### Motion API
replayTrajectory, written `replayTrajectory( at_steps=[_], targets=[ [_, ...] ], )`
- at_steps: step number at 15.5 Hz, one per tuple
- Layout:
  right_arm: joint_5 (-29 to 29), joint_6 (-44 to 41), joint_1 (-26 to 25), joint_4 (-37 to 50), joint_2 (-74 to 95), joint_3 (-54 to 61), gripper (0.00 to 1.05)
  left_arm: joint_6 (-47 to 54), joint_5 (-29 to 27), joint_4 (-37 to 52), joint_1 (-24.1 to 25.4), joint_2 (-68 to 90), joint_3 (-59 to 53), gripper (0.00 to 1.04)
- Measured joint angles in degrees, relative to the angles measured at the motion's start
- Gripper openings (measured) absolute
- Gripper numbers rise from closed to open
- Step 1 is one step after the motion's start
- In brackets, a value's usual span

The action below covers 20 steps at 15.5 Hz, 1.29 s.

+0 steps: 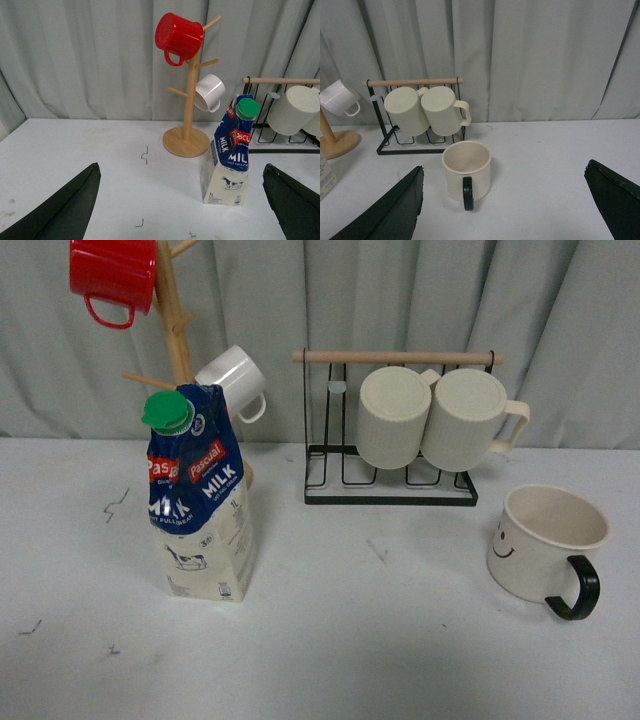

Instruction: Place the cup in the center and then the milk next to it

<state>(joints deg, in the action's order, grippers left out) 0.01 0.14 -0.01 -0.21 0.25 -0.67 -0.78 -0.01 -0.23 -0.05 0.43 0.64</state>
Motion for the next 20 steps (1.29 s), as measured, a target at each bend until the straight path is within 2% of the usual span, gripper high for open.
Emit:
replayTrajectory(
  at_steps=[20],
  targets=[
    [0.0, 0.0, 0.0, 0.0, 0.0, 0.0, 0.98, 0.0, 0.0, 0.0, 0.0, 0.0, 0.0, 0.98]
  ],
)
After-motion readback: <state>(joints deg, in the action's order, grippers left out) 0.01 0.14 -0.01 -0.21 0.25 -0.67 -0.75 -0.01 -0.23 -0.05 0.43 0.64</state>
